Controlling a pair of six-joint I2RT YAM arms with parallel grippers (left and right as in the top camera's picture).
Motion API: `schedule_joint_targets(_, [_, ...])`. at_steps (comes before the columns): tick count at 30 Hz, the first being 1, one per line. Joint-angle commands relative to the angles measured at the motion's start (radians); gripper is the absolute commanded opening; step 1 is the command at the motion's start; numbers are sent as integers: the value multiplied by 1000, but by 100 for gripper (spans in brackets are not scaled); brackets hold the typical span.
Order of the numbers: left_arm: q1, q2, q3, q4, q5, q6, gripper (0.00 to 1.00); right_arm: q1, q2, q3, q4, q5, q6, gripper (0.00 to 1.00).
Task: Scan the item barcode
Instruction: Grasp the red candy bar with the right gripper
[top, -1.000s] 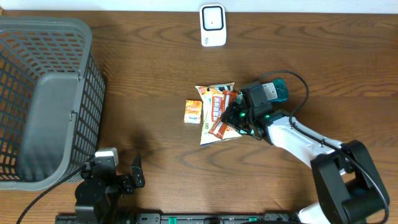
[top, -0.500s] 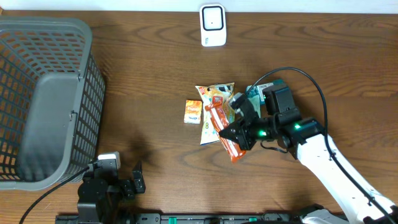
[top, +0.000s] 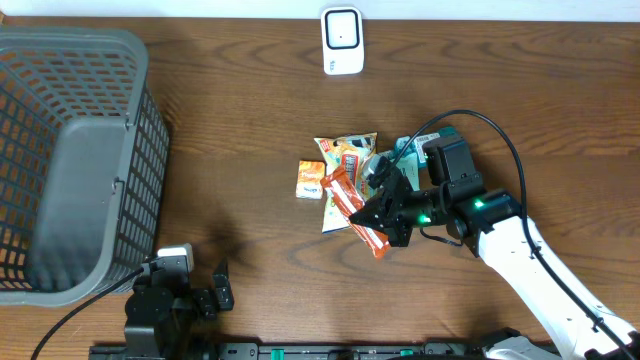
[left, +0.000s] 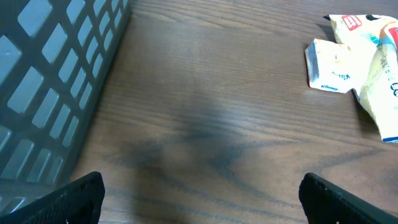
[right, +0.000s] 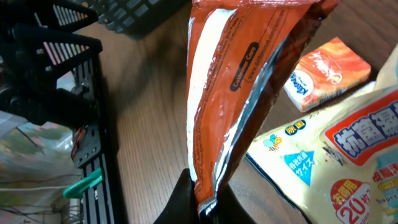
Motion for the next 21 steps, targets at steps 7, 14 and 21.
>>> schedule_joint_targets(7, [4,3,-5,-3,-9,-9,100,-5,-14,7,7,-42,-61,1])
schedule_joint_targets(14, [4,3,-5,-3,-9,-9,100,-5,-14,7,103,18,157,1])
schedule_joint_targets(21, [4,3,-5,-3,-9,-8,100,-5,-11,6,225,232,425,1])
